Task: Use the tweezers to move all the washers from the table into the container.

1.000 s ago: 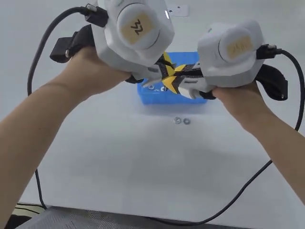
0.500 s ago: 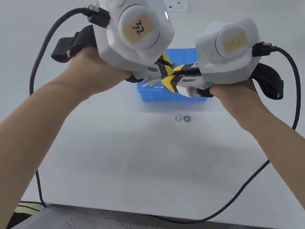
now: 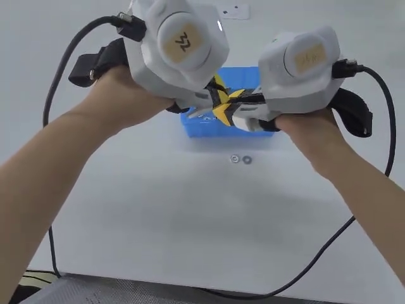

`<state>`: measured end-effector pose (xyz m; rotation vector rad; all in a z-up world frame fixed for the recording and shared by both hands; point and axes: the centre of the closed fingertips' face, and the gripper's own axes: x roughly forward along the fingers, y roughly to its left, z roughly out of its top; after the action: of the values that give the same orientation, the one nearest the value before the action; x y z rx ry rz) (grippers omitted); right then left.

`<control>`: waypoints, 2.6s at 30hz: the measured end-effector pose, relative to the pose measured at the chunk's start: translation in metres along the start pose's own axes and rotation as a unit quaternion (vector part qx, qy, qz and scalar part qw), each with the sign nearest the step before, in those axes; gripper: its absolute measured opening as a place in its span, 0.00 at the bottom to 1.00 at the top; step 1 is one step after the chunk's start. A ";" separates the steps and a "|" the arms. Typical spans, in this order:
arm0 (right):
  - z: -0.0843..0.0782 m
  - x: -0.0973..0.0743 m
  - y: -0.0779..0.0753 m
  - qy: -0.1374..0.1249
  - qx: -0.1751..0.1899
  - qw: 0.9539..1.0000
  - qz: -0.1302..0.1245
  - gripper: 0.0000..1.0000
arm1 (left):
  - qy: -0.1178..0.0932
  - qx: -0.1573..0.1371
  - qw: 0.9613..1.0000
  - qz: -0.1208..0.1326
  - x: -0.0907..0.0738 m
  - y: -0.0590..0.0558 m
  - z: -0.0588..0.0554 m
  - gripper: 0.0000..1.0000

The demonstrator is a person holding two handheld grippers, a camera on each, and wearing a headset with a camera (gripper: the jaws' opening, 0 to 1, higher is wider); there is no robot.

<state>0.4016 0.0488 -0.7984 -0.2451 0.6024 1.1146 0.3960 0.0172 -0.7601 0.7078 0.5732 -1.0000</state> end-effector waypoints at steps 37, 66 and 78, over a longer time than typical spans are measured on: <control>0.016 -0.069 0.042 -0.080 0.023 0.996 -0.019 0.10 | -0.047 0.012 0.999 0.007 -0.049 -0.044 0.050 0.00; -0.028 -0.045 0.047 -0.034 0.048 0.998 -0.002 0.10 | -0.024 -0.064 0.997 -0.024 -0.020 -0.063 0.018 0.00; -0.039 -0.037 0.044 -0.015 0.050 0.999 0.003 0.10 | -0.012 -0.063 0.998 -0.029 -0.012 -0.067 0.010 0.00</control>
<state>0.3383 0.0211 -0.8045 -0.1405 0.6302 1.0898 0.3323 -0.0076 -0.7627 0.5705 0.6332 -1.0155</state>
